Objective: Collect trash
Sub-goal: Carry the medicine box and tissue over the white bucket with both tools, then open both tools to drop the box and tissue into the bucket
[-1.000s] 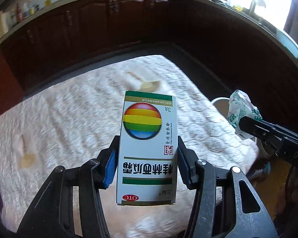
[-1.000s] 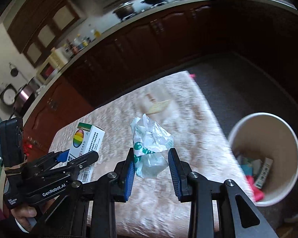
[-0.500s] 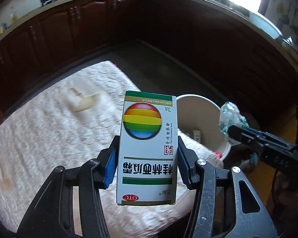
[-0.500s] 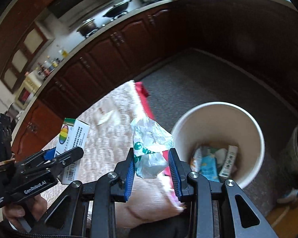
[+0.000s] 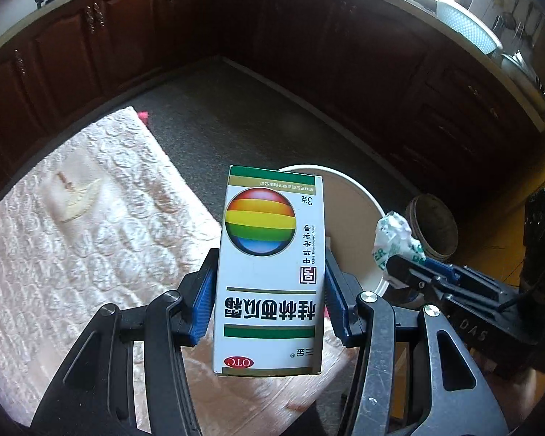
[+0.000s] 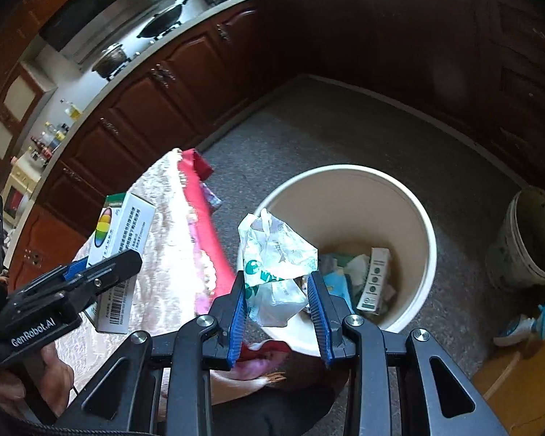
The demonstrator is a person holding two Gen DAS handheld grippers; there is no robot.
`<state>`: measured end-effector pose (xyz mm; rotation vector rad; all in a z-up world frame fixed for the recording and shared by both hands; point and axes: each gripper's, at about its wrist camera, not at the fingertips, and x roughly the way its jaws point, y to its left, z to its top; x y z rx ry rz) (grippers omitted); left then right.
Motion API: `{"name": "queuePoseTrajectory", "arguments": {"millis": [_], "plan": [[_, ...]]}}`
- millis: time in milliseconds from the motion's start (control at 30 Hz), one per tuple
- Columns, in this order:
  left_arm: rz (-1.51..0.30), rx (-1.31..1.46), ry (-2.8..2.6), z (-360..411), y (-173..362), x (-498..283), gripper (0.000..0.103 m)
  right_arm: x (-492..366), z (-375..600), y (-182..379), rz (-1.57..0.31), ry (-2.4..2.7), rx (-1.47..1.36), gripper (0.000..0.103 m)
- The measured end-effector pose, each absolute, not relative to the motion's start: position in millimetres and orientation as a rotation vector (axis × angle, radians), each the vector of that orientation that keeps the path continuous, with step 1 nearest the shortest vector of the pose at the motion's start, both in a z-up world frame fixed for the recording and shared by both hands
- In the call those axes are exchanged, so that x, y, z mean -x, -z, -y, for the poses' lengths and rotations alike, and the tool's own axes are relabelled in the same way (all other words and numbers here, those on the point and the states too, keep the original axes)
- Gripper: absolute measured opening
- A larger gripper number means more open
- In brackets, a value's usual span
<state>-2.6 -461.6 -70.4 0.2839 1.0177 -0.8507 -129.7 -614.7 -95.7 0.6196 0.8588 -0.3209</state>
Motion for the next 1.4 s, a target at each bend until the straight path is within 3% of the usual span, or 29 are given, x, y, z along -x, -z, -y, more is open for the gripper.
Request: {"name": "queuePoseTrajectory", "arguments": {"millis": [433,500,600,667,833,1400], "plan": [[-1.045,-0.273,0.859,487.4,92.5,-7.1,0.051,131.9,633.9,116.5,-0.895,0.379,-0.643,0.031],[-1.046,-0.272,0.866,488.6,96.1,-9.1,0.052,131.8,635.3,117.6,-0.898,0.388,-0.642,0.035],[-1.051,-0.274,0.868,491.4,100.3,-10.9,0.053,132.9,638.0,119.7,-0.896,0.399,-0.650,0.050],[-1.052,-0.276,0.868,491.0,102.6,-13.2,0.062,134.3,639.4,120.5,-0.897,0.411,-0.653,0.050],[-1.049,-0.266,0.879,489.1,103.4,-16.4,0.066,135.7,637.7,123.0,-0.908,0.412,-0.651,0.051],[-0.912,-0.279,0.804,446.5,71.6,8.1,0.066,137.2,604.4,101.9,-0.866,0.422,-0.574,0.062]]}}
